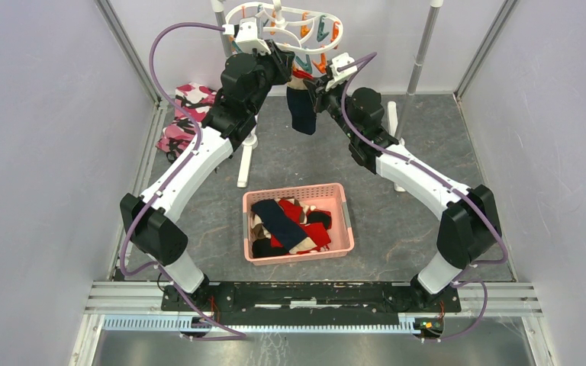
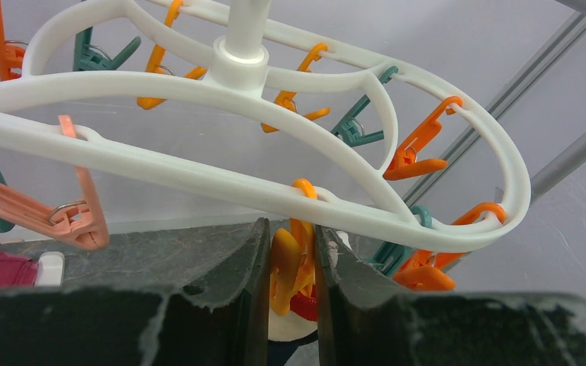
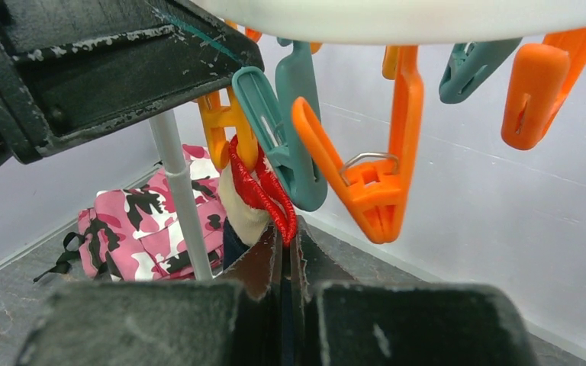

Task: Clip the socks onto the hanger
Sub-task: Clamp the sock onto the hanger.

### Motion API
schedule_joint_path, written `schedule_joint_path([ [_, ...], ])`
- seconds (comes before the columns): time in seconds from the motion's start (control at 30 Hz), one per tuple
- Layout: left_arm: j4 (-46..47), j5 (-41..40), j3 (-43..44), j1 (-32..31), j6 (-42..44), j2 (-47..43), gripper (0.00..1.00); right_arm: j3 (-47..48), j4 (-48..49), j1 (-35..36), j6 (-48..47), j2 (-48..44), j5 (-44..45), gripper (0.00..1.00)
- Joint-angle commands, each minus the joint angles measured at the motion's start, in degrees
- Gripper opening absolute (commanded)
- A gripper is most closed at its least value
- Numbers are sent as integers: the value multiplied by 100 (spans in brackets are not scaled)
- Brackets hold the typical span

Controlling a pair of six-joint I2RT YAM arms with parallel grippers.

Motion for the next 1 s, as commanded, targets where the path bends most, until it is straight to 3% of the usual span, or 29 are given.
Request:
schedule_joint_path([
  [0.0,82,-90,148,-20,-13,-148,16,46,495,22,-28,-167,74,0],
  [0.3,82,-43,148,-20,-20,-142,17,151,555,65,79,-35,-260,0],
  [0.63,73,-54,133,-20,-21,-182,18,436,98,65,-101,74,200,0],
  [0.97,64,-42,122,-20,-7,-186,19,300,323,72,-120,-45,215,0],
])
